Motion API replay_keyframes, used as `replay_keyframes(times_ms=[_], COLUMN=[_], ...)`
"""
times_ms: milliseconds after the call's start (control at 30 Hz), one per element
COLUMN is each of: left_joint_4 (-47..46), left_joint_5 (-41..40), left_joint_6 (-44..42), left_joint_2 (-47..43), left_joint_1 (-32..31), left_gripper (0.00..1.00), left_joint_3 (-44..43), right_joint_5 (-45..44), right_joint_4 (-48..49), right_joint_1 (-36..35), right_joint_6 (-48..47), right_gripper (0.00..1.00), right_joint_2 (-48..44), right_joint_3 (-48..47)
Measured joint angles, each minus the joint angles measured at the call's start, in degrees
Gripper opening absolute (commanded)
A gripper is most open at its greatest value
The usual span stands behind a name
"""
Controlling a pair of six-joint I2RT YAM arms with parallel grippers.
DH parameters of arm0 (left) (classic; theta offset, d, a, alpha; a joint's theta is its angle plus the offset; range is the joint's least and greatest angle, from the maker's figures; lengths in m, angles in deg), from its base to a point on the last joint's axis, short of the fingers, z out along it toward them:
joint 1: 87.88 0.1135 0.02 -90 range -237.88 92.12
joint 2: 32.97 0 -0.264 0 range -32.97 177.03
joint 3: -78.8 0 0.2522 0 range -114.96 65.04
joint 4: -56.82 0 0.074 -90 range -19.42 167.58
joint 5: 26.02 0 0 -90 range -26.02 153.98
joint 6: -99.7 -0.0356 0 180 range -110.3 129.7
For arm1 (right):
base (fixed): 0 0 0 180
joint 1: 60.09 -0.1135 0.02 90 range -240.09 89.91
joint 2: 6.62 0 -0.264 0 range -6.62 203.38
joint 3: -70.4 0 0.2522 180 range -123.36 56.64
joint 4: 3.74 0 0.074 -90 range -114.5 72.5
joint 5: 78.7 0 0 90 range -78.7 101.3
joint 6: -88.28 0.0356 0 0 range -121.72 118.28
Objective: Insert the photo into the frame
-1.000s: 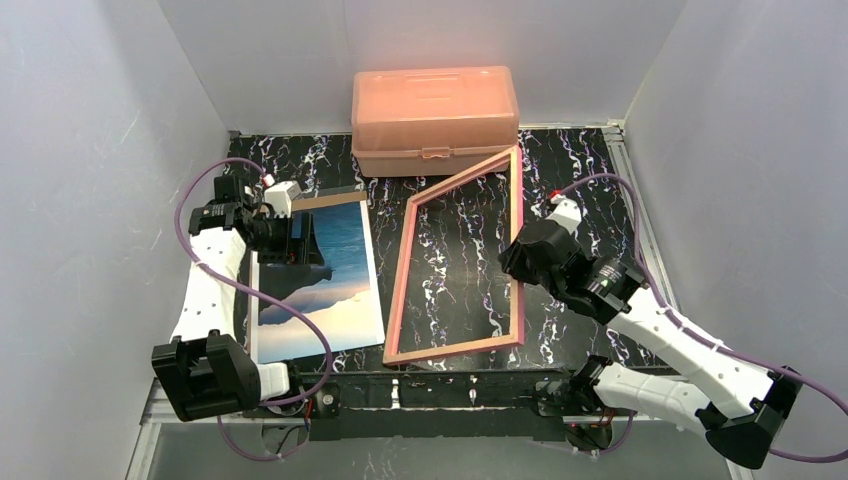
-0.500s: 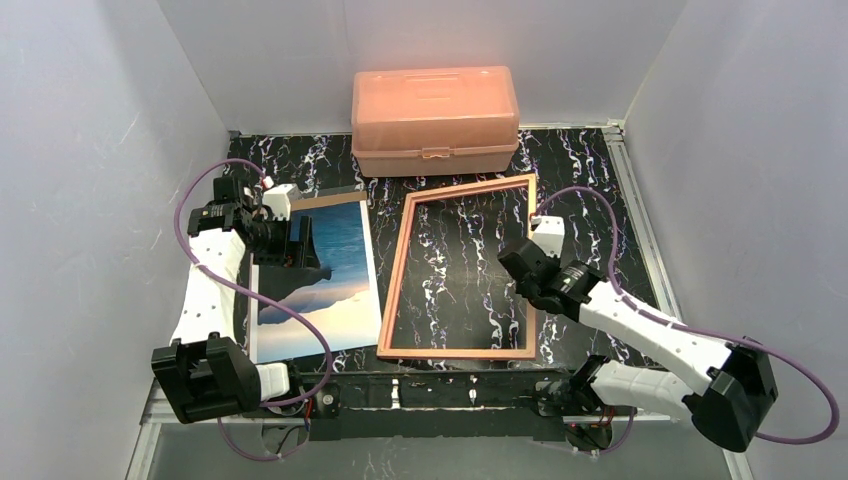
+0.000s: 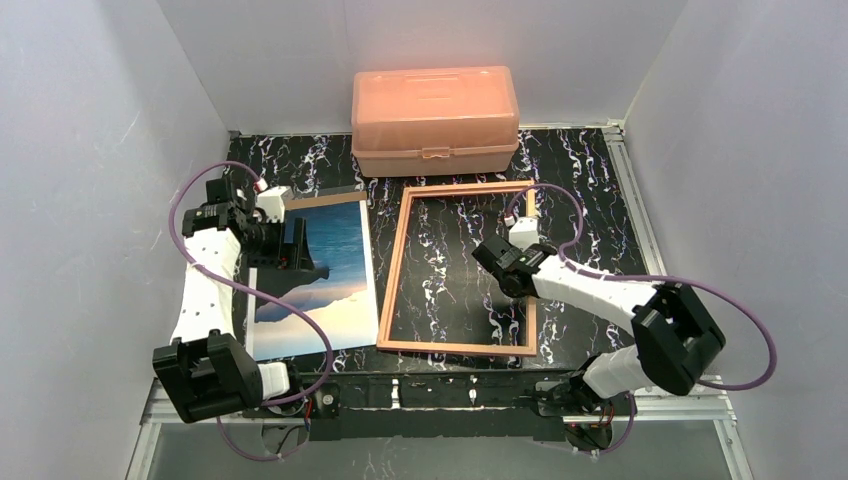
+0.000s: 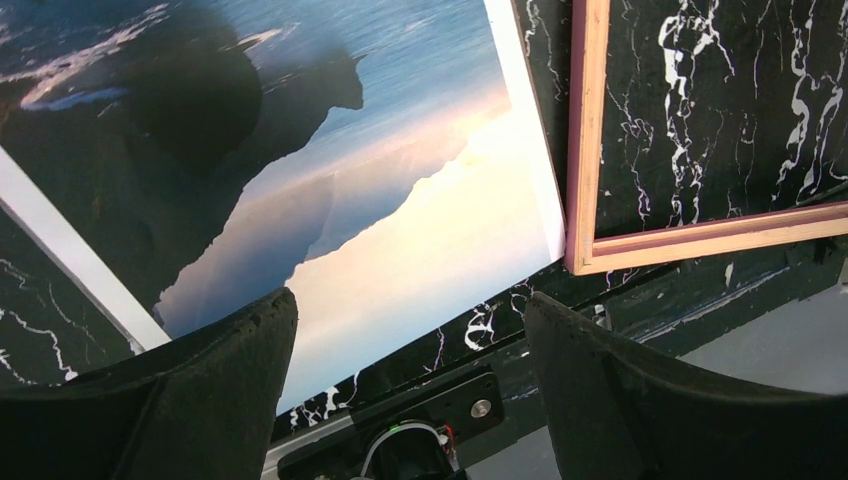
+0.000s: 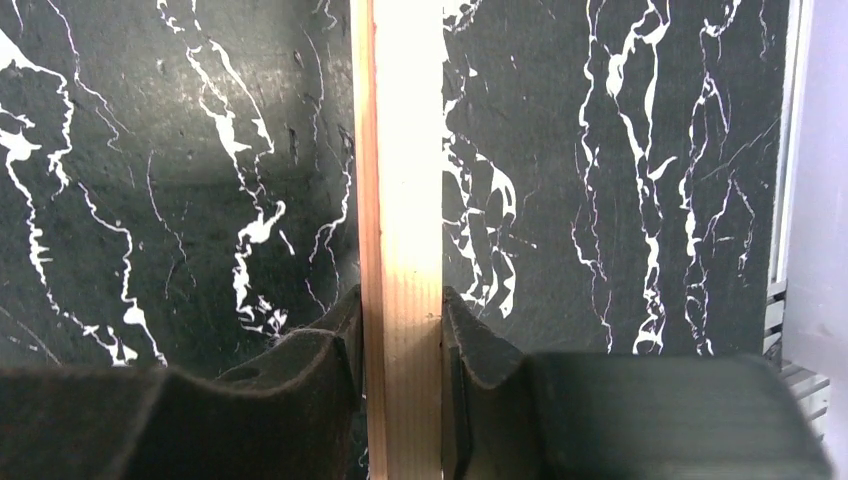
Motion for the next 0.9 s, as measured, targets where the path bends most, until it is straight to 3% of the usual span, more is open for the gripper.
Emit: replay_keyframes(times_ms=[200, 300, 367, 733, 900], left_joint_4=[0.68, 1.03, 1.33, 2.40, 2.86], left_joint_5=[-0.46, -0.66, -0.68, -0.94, -1.68], left_joint_6=[-0.81, -1.38, -1.81, -2.99, -3.30], left_joint_2=[1.64, 1.79, 1.81, 4.07, 5.97], left_joint_1=[3.39, 4.17, 4.61, 7.26, 8.81], left_gripper=[0.82, 0.82, 0.82, 0.82, 0.82], left_joint_3=[-1.20, -1.92, -2.29, -3.28, -4.92], right_joint_5=[-1.33, -1.40, -1.62, -0.57, 5.99], right_joint_4=[1.42, 1.84, 2.03, 2.64, 4.44], right_joint_1=[0.44, 1.09, 1.64, 4.13, 3.19], right_joint_6=[-2.38, -4.37, -5.68, -10.23, -9.03], right_gripper=[0.41, 0.65, 0.72, 0.83, 0.88], right_joint_2=[4.20, 5.44, 6.43, 8.96, 8.04], right_joint_3=[-0.96, -1.31, -1.88, -4.87, -10.10])
